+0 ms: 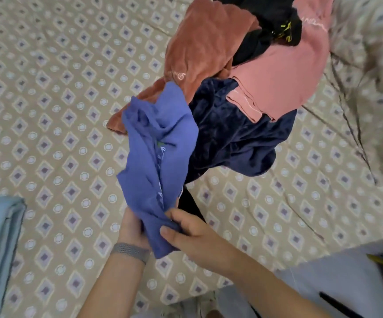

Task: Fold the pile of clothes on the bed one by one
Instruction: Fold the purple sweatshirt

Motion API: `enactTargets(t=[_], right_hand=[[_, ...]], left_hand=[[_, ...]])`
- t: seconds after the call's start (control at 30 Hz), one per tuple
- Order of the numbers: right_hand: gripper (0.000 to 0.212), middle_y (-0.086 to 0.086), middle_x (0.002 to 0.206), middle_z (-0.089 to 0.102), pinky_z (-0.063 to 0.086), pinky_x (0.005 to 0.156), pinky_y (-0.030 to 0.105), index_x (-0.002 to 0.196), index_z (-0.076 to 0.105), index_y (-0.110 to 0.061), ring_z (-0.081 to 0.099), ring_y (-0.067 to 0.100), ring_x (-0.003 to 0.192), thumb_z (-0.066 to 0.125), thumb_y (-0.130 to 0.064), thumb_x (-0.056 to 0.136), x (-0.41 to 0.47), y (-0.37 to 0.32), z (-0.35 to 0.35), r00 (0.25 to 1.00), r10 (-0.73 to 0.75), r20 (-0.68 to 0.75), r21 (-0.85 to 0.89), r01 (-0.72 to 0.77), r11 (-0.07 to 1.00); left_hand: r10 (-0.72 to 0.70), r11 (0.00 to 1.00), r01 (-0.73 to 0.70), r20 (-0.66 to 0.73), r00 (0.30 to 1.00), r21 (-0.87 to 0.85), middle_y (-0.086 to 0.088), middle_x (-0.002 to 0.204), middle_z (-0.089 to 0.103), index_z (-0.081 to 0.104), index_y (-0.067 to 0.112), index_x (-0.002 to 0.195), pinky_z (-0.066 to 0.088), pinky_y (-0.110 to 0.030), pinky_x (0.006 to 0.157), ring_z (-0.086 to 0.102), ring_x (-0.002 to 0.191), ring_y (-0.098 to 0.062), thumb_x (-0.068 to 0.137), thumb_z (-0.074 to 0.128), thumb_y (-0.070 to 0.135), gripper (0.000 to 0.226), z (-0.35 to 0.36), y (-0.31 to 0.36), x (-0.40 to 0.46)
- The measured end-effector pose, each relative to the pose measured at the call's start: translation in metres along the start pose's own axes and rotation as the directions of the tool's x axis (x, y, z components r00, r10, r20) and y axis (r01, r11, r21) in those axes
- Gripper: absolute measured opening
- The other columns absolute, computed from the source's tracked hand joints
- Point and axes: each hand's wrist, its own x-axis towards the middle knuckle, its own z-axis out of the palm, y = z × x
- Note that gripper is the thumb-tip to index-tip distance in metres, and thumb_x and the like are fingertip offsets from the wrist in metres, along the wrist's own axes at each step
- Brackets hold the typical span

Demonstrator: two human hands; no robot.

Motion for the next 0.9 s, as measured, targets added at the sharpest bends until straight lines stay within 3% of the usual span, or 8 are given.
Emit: enactTargets(t=[0.07,0.1,0.17,0.3,0.43,0.63,0.8,0.9], right_hand=[[0.011,-0.016,0.074,0.053,0.041,0.07,0.013,0.091,0.051,-0.014,0.048,-0.002,0.066,0.047,-0.02,0.099,-0.019,0.002,0.002,0.989,0.014,-0.149,0.128,0.005,0.992],[0.016,-0.01,0.073,0.051,0.041,0.069,0.016,0.091,0.051,-0.011,0.047,0.003,0.064,0.05,-0.025,0.096,-0.028,-0.001,0.003,0.973,0.031,-0.231,0.187,0.013,0.982],[0.025,0.006,0.079,0.048,0.04,0.071,0.027,0.092,0.055,-0.013,0.046,0.015,0.07,0.054,-0.037,0.09,-0.044,-0.015,0.007,0.935,0.045,-0.353,0.239,0.043,0.97],[0.061,0.024,0.091,0.048,0.04,0.074,0.035,0.1,0.05,0.003,0.047,0.026,0.082,0.064,-0.055,0.084,-0.08,-0.068,0.036,0.886,-0.059,-0.46,0.16,0.148,0.976],[0.029,0.005,0.106,0.071,0.053,0.079,0.027,0.107,0.064,-0.01,0.069,0.021,0.098,0.06,-0.03,0.086,-0.121,-0.127,0.072,0.83,-0.125,-0.544,0.169,0.254,0.952],[0.016,0.012,0.094,0.066,0.055,0.066,0.026,0.104,0.057,-0.005,0.068,0.019,0.081,0.056,-0.017,0.093,-0.182,-0.175,0.121,0.739,-0.177,-0.65,0.293,0.458,0.839],[0.06,0.012,0.095,0.065,0.053,0.076,0.036,0.1,0.063,-0.012,0.065,0.023,0.087,0.087,-0.05,0.06,-0.211,-0.203,0.137,0.776,-0.178,-0.605,0.235,0.388,0.891],[0.02,0.008,0.084,0.061,0.049,0.071,0.032,0.09,0.062,-0.015,0.06,0.017,0.075,0.071,-0.033,0.086,-0.221,-0.22,0.138,0.785,-0.189,-0.59,0.189,0.362,0.913]], left_hand=[[0.011,0.995,-0.005,-0.064,0.998,0.102,-0.011,0.072,0.073,0.076,0.006,0.078,0.055,-0.029,0.045,0.071,0.059,-0.021,0.044,0.096,0.037,0.051,0.003,-0.004,-0.01],[0.05,0.993,-0.04,-0.082,0.995,0.114,-0.01,0.077,0.074,0.071,0.006,0.091,0.056,-0.027,0.049,0.072,0.065,-0.019,0.076,0.078,0.035,0.033,0.005,-0.005,-0.018],[0.163,0.979,-0.152,-0.077,0.984,0.134,-0.006,0.092,0.075,0.063,0.01,0.11,0.057,-0.025,0.056,0.073,0.078,-0.015,0.1,0.044,0.026,0.027,0.01,-0.002,-0.039],[0.294,0.908,-0.266,-0.039,0.955,0.323,-0.002,0.106,0.071,0.058,0.014,0.126,0.054,-0.021,0.056,0.071,0.08,-0.009,0.102,0.042,0.018,0.029,0.034,0.018,-0.113],[0.307,0.823,-0.308,0.083,0.948,0.477,0.005,0.11,0.071,0.057,0.026,0.124,0.057,-0.025,0.068,0.071,0.096,-0.014,0.099,0.048,0.025,0.026,0.054,0.032,-0.202],[0.308,0.61,-0.306,0.137,0.942,0.731,-0.013,0.081,0.063,0.062,0.005,0.088,0.053,-0.033,0.066,0.06,0.073,-0.022,0.096,0.057,0.021,0.018,0.056,0.021,-0.29],[0.154,0.42,-0.111,0.049,0.987,0.901,-0.005,0.062,0.047,0.046,0.012,0.065,0.038,-0.03,0.061,0.047,0.055,-0.015,0.087,0.069,0.027,0.035,0.052,-0.002,-0.275],[0.089,0.355,-0.02,-0.012,0.996,0.935,-0.008,0.102,0.061,0.052,0.018,0.098,0.05,-0.031,0.066,0.062,0.076,-0.019,0.072,0.078,0.052,0.05,0.048,-0.008,-0.252]])
